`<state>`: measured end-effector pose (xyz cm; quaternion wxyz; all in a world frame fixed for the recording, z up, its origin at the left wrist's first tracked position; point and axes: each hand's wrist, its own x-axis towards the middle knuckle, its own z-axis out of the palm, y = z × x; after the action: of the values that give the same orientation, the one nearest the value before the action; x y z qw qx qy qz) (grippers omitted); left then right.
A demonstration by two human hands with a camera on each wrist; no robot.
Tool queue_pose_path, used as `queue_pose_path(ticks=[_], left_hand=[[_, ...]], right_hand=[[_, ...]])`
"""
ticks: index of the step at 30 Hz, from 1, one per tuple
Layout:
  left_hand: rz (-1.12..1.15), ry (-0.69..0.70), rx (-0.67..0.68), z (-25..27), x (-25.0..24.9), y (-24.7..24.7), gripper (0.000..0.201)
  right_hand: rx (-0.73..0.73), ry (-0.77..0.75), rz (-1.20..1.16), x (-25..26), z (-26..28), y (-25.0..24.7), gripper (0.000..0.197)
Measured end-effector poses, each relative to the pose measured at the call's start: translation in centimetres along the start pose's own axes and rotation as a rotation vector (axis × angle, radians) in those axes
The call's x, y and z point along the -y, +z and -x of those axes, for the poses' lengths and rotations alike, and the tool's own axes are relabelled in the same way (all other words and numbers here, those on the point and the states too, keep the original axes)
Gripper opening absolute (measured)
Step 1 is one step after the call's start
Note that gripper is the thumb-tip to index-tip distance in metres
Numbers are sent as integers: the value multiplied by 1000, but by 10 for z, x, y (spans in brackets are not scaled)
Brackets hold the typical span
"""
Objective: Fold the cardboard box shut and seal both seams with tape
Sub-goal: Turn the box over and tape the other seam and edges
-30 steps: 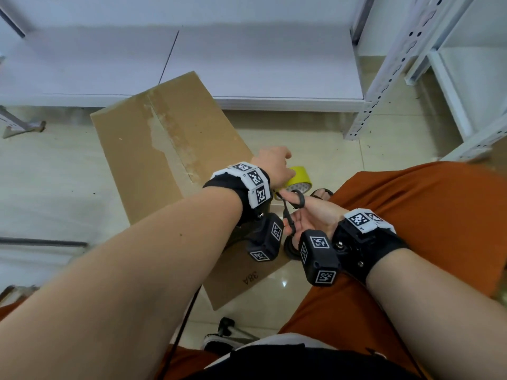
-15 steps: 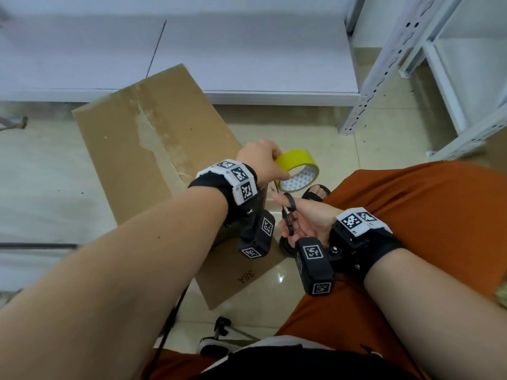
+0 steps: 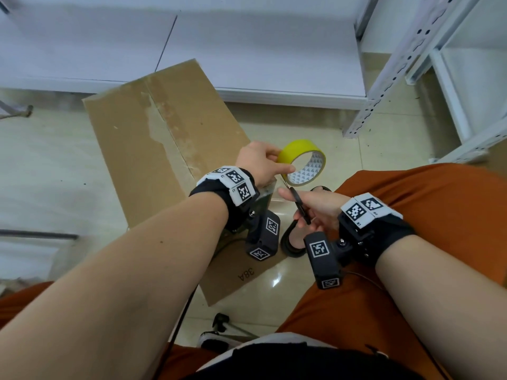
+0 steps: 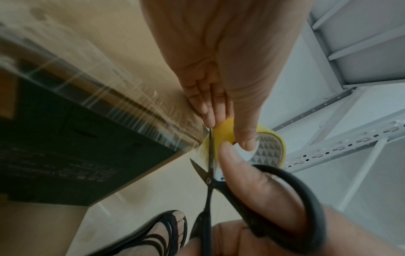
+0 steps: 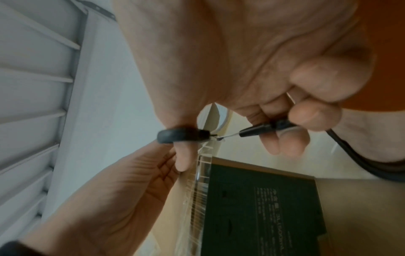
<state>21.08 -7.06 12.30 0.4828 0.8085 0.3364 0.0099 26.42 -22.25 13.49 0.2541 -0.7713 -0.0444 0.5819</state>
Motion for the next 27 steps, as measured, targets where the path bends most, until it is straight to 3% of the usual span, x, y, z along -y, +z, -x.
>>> queue_pose_path(ticks=[8,15,27], left_hand=[[161,2,-73,6,9,8,38],[235,7,-83,9,8,10,33],[309,-28,-91,14,5,8,31]], right_hand=[[-29,36,132,9,-1,-3,71],[-117,-63,235,12,0,-5,68],[-234,-131,343,12,10,-5,48]])
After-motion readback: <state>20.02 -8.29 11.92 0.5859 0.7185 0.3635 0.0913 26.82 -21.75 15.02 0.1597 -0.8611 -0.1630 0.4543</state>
